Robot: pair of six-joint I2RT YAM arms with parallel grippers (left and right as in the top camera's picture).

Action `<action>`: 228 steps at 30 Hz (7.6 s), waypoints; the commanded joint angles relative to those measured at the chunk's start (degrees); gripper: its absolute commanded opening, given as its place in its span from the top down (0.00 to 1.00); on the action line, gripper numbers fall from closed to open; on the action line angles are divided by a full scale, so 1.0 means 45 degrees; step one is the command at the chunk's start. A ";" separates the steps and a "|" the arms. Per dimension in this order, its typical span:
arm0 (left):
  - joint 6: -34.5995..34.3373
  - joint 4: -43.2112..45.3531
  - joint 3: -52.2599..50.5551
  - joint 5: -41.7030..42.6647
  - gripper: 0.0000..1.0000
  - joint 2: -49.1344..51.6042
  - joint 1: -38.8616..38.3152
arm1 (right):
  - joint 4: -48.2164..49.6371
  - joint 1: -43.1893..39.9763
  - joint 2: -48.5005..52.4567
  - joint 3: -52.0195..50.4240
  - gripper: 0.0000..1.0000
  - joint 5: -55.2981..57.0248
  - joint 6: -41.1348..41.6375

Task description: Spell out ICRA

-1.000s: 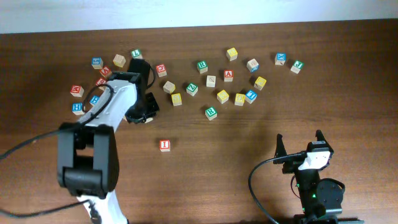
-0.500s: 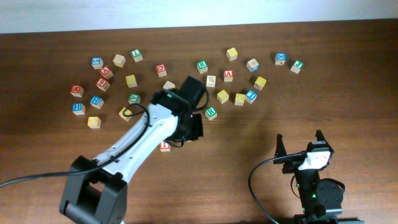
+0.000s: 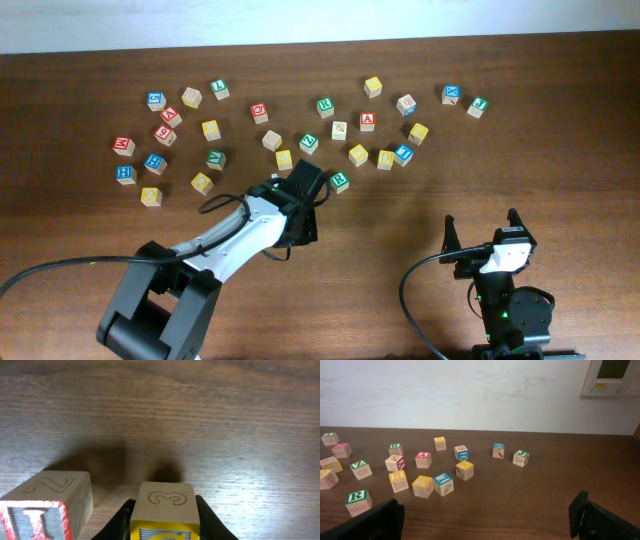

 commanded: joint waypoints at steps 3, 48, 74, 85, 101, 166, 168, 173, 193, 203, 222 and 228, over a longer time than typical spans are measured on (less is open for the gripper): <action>-0.0121 0.0282 -0.0155 -0.0291 0.73 -0.0039 -0.0019 | -0.0068 -0.0087 -0.0083 -0.0068 0.02 0.0102 -0.0029; 0.0850 -0.7048 0.7883 -0.1243 0.01 -0.0933 0.6115 | -0.0068 -0.0087 -0.0083 -0.0068 0.02 0.0102 -0.0029; 0.4843 -0.3458 0.7849 0.0427 0.01 0.3002 0.4269 | -0.0068 -0.0092 -0.0083 -0.0068 0.02 0.0102 -0.0029; 0.4507 -0.4682 0.9316 0.1457 0.01 0.2006 0.4386 | -0.0068 -0.0087 -0.0083 -0.0068 0.02 0.0102 -0.0029; 0.2166 -0.8490 0.9292 0.1724 0.01 0.0578 0.9355 | -0.0068 -0.0092 -0.0083 -0.0068 0.01 0.0102 -0.0029; 0.5139 -0.6411 0.9073 0.2866 0.01 0.2856 0.3376 | -0.0068 -0.0087 -0.0083 -0.0068 0.02 0.0102 -0.0029; 0.5124 -0.6319 0.9073 0.1967 0.01 0.2856 0.3419 | -0.0068 -0.0087 -0.0083 -0.0068 0.02 0.0102 -0.0029; 0.3546 -0.6280 0.9073 0.0661 0.01 0.2856 0.5343 | -0.0068 -0.0092 -0.0083 -0.0068 0.02 0.0102 -0.0029; 0.3546 -0.7519 0.9063 0.0194 0.01 0.2856 0.8796 | 0.2259 -0.0087 -0.0083 -0.0068 0.01 -0.8748 0.5270; 0.3546 -0.7519 0.9063 0.0194 0.01 0.2856 0.8796 | 0.9666 -0.0092 0.0384 0.2040 0.02 -0.6416 0.7271; 0.3546 -0.7519 0.9063 0.0194 0.01 0.2856 0.8796 | -1.1676 0.3827 1.9394 2.0502 0.02 -0.3983 -0.1039; 0.3546 -0.7519 0.9063 0.0194 0.01 0.2856 0.8796 | -1.3678 0.5707 2.3683 2.3319 0.02 -0.1909 -0.0952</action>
